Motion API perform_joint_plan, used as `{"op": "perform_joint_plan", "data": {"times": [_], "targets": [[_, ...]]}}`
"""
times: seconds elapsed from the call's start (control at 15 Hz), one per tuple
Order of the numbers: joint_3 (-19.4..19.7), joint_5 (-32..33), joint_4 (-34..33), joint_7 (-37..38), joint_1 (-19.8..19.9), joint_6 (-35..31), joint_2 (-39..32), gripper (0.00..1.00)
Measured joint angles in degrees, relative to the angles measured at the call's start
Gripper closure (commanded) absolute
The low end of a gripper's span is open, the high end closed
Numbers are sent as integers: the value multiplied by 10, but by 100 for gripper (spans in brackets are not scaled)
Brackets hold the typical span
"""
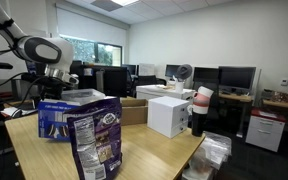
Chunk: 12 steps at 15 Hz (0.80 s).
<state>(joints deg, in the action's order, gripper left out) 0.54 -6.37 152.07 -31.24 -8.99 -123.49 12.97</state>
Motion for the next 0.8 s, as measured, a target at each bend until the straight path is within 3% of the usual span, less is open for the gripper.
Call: {"op": "perform_joint_plan", "data": {"times": [0.4,0.67,0.8], "targets": [[-13,51,-39,37,0,37,28,95],[-58,150,-186,36,-7,177,51,95],[-72,171,-234,36,-15,210,47,95]]}}
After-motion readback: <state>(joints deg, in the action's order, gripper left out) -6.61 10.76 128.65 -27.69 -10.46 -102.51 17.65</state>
